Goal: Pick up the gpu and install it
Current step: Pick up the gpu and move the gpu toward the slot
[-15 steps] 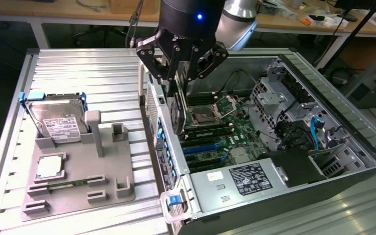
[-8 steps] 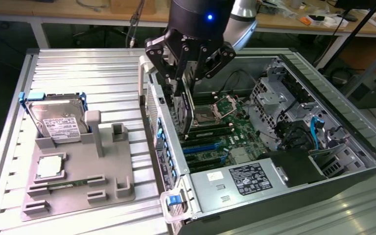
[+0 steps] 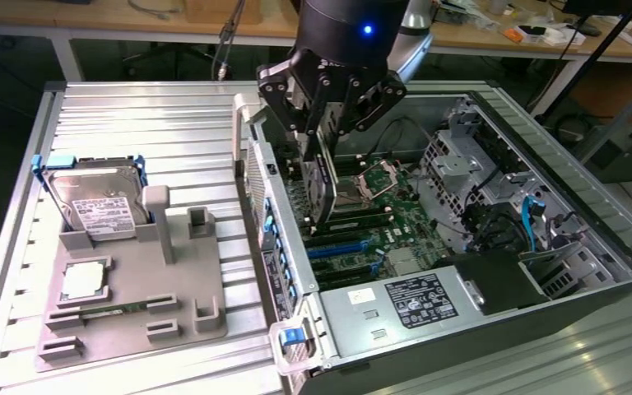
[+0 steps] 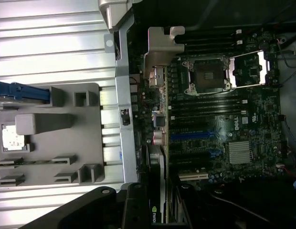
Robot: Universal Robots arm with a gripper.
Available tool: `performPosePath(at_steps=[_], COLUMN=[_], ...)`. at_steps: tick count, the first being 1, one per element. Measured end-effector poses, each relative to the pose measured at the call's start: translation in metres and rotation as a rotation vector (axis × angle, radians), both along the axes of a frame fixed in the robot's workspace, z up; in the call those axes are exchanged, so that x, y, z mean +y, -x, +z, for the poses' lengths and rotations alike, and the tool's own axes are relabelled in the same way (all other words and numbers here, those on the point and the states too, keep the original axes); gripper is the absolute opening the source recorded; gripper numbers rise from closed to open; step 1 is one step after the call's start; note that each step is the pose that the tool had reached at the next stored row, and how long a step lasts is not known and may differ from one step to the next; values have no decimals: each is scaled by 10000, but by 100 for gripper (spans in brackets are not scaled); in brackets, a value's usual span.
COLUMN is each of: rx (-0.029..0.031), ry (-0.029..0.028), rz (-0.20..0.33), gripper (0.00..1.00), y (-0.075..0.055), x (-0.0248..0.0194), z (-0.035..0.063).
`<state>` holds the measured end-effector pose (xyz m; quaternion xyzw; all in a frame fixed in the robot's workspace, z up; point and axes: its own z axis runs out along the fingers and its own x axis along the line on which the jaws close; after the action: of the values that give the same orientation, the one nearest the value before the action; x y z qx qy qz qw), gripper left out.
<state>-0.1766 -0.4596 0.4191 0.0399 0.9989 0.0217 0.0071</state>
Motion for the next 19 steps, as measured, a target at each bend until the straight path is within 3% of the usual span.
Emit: performPosePath(at_steps=[19], rx=[0], ry=[1], rz=[0], gripper=[27], y=[-220], x=[0], z=[0])
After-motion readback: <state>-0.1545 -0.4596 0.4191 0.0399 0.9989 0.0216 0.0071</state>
